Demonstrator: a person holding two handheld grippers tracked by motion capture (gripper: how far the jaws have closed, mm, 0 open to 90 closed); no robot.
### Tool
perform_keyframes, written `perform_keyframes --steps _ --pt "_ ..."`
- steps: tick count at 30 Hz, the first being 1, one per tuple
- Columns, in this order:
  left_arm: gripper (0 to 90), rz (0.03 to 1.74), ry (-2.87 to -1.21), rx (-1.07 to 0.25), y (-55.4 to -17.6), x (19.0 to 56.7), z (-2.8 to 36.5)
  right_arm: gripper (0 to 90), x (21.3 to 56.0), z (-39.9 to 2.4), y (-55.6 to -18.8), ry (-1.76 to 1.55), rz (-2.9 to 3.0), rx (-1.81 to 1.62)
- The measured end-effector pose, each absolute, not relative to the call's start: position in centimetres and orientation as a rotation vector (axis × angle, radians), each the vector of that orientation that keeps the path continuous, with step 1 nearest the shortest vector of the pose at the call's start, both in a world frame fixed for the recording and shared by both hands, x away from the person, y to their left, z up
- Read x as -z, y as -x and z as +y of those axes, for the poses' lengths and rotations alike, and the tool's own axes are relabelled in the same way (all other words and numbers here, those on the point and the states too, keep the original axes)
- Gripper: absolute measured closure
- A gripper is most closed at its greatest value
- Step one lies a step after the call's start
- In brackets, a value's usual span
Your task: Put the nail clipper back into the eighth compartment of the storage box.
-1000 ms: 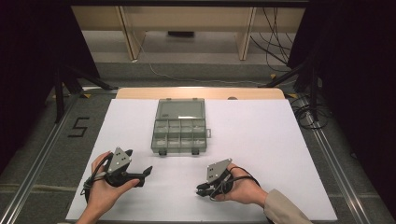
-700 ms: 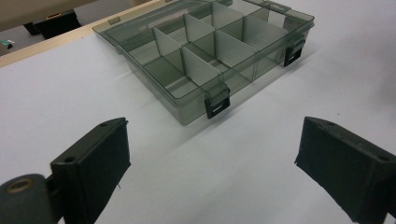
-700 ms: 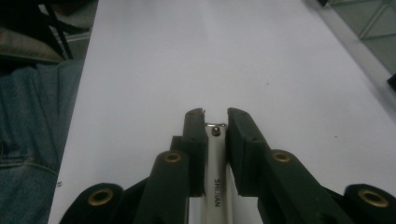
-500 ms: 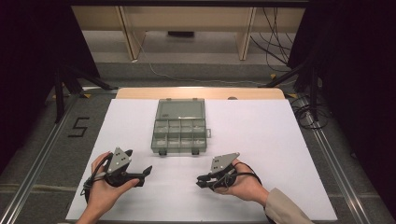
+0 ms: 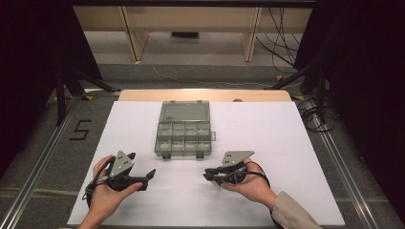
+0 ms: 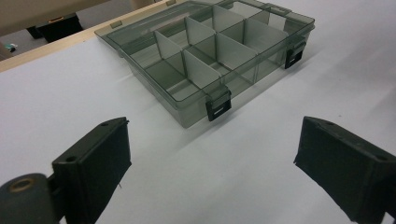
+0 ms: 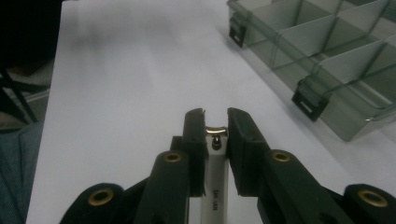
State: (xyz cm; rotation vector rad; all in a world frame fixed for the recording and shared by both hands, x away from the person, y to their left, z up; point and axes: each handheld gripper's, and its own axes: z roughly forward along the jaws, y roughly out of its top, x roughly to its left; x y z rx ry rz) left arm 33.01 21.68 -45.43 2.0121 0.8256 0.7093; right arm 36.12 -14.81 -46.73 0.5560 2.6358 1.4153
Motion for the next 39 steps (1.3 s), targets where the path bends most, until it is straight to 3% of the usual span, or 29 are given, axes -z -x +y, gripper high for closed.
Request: perform_keyframes --steps 39 --pt "9.4 0.813 -2.028 -0.716 -33.2 45.5 21.6 78.2 43.9 -15.3 -38.1 -0.725 2.385 -1.57"
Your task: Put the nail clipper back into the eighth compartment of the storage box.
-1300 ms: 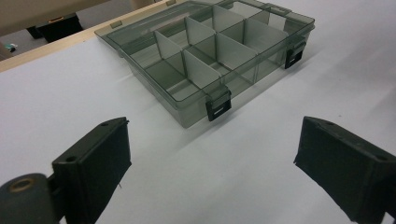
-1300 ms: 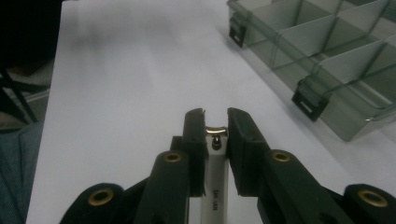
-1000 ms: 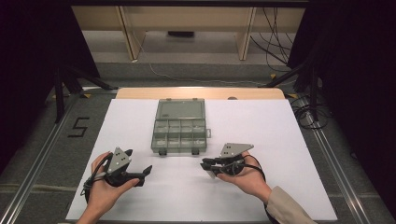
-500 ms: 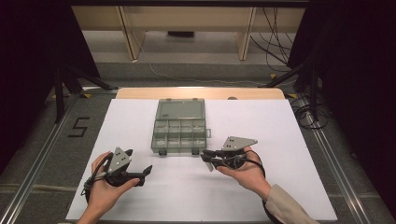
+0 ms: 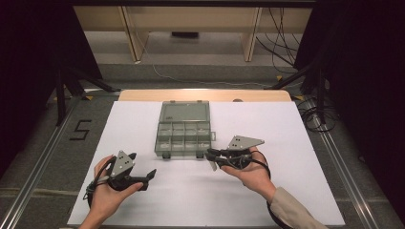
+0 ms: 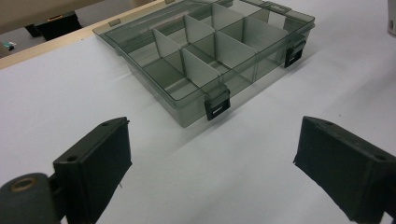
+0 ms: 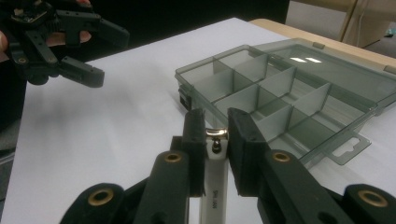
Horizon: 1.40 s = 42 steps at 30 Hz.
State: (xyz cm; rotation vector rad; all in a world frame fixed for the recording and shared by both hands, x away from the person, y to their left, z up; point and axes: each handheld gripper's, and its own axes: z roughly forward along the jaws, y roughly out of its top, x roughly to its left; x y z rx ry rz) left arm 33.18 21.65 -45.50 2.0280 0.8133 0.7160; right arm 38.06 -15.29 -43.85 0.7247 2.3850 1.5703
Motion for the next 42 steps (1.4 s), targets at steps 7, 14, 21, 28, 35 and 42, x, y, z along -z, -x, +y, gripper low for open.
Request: perform_keyframes --steps 7,14,21,28,35,42 --pt "9.4 0.829 -2.019 -0.708 -33.1 45.6 21.6 78.1 43.5 -14.9 -38.5 -0.723 2.367 -1.581" --pt "9.5 0.823 -2.02 -0.709 -33.2 45.5 21.7 78.2 43.4 -14.5 -38.7 -0.729 2.357 -1.582" --pt "9.5 0.84 -2.01 -0.701 -33.1 45.6 21.6 78.2 43.2 -14.3 -39.0 -0.738 2.346 -1.607" --pt "9.5 0.839 -2.011 -0.698 -33.1 45.6 21.6 78.2 43.0 -14.4 -39.4 -0.747 2.33 -1.599" --pt "9.5 0.84 -2.009 -0.697 -33.1 45.5 21.6 78.2 42.9 -14.4 -39.8 -0.758 2.314 -1.601" --pt "9.5 0.836 -2.012 -0.701 -33.1 45.5 21.6 78.2 42.8 -14.2 -40.3 -0.759 2.286 -1.619"
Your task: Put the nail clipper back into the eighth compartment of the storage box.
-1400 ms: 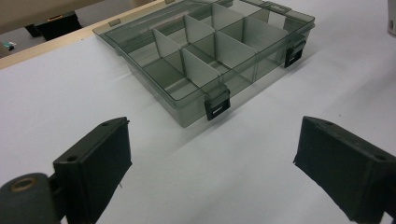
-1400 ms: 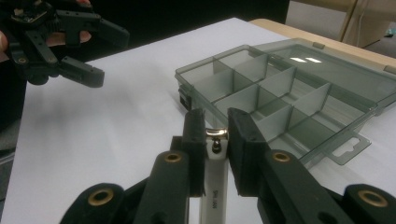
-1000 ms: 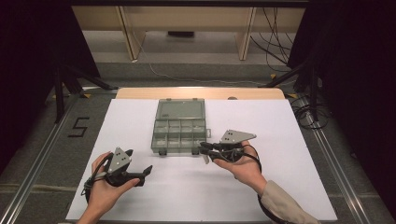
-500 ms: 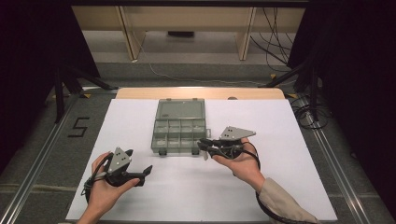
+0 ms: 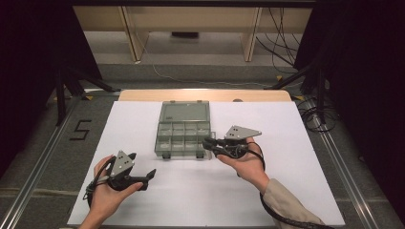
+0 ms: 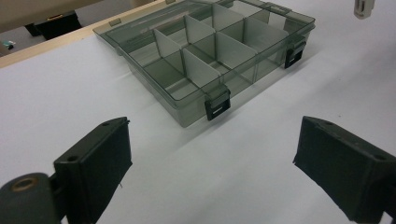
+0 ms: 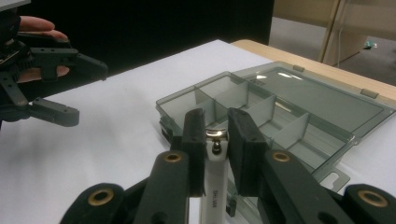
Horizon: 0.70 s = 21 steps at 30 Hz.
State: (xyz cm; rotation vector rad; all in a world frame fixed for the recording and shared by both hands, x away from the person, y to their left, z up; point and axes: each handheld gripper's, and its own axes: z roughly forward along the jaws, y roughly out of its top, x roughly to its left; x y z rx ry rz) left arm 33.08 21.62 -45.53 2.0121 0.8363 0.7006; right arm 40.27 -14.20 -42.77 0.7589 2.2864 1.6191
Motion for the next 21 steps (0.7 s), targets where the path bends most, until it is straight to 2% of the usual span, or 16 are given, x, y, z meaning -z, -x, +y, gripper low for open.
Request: perform_keyframes --steps 21 --pt "9.7 0.808 -2.022 -0.703 -33.2 45.4 21.7 78.2 42.4 -14.0 -41.5 -0.801 2.253 -1.631"
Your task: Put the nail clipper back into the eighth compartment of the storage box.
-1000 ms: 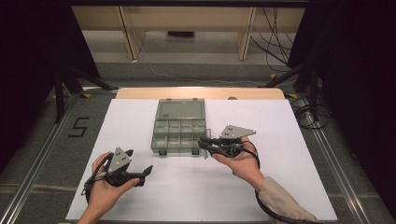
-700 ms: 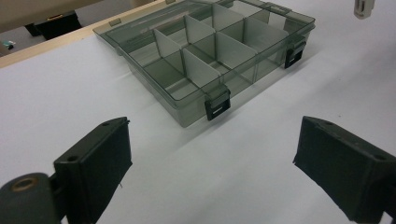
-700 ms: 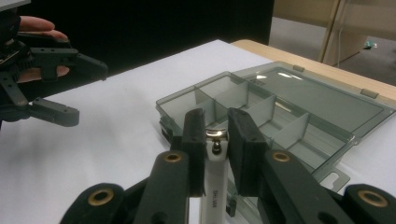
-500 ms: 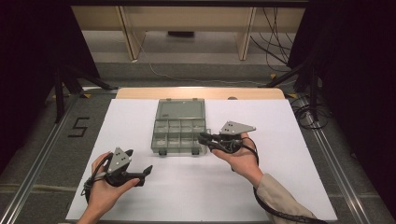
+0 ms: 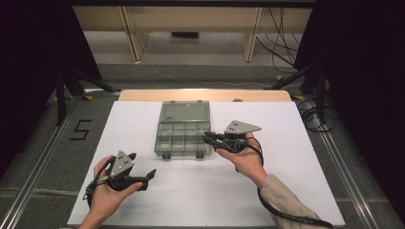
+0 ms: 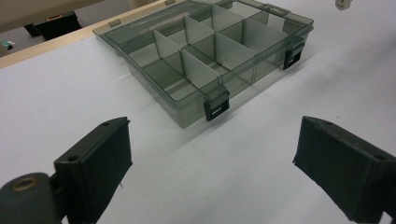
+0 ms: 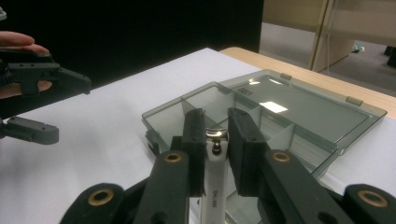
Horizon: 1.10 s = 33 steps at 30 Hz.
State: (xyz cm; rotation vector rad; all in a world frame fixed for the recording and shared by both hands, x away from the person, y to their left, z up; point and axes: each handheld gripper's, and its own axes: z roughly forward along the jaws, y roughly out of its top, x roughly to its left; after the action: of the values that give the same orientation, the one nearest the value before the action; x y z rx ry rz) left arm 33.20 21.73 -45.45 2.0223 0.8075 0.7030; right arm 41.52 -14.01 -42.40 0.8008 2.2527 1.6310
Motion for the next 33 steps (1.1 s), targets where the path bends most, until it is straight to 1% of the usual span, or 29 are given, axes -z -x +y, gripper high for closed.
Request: perform_keyframes --steps 17,20,21,33 --pt "10.1 0.805 -2.022 -0.701 -33.2 45.5 21.8 78.2 42.4 -13.7 -42.7 -0.821 2.227 -1.619" --pt "10.1 0.827 -2.013 -0.701 -33.0 45.5 21.7 78.1 42.4 -13.8 -42.9 -0.83 2.211 -1.609" --pt "10.1 0.803 -2.022 -0.703 -33.2 45.4 21.7 78.2 42.3 -13.8 -43.1 -0.832 2.216 -1.608" --pt "10.2 0.792 -2.032 -0.712 -33.2 45.4 21.7 78.2 42.3 -13.7 -43.7 -0.846 2.212 -1.6"
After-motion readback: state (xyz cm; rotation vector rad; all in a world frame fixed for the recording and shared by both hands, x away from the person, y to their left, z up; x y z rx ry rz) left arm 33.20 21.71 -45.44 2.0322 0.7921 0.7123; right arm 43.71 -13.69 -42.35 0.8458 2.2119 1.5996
